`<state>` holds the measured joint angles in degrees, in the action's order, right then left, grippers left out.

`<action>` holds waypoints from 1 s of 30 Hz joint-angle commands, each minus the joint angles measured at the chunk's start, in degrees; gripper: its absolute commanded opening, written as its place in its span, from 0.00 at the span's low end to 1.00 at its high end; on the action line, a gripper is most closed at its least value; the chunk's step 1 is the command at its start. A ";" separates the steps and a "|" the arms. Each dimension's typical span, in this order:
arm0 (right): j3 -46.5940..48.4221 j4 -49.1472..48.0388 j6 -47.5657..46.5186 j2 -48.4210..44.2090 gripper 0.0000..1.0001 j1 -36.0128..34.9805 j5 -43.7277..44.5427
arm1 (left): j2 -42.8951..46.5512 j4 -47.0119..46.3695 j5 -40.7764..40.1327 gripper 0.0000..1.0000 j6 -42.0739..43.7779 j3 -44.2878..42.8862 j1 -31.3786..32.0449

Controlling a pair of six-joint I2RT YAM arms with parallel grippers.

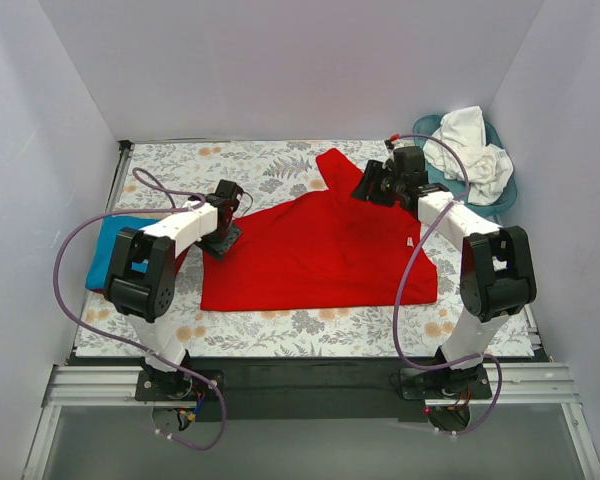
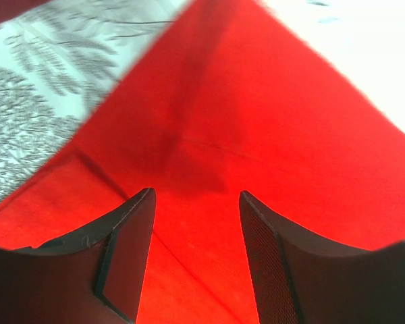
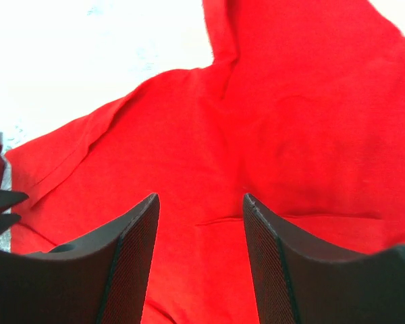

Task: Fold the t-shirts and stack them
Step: Fold the tshirt

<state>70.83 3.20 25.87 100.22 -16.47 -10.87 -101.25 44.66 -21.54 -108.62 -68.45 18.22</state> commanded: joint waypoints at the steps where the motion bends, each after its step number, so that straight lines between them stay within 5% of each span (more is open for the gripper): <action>1: 2.30 2.33 -1.17 -1.09 0.59 1.53 -1.78 | -2.28 4.73 -2.54 0.51 -6.16 -2.13 -1.25; 28: 1.33 2.51 -1.08 1.38 0.54 3.81 -3.63 | -5.62 -0.46 6.07 0.43 -1.51 -5.03 -6.79; 30: 1.16 2.51 -1.08 1.29 0.54 3.81 -3.45 | -5.45 -1.33 6.60 0.35 -1.42 -4.77 -6.79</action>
<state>70.87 6.28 25.23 101.67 -12.86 -13.89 -106.76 44.34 -15.62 -110.37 -71.53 11.57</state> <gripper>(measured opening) 0.544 0.411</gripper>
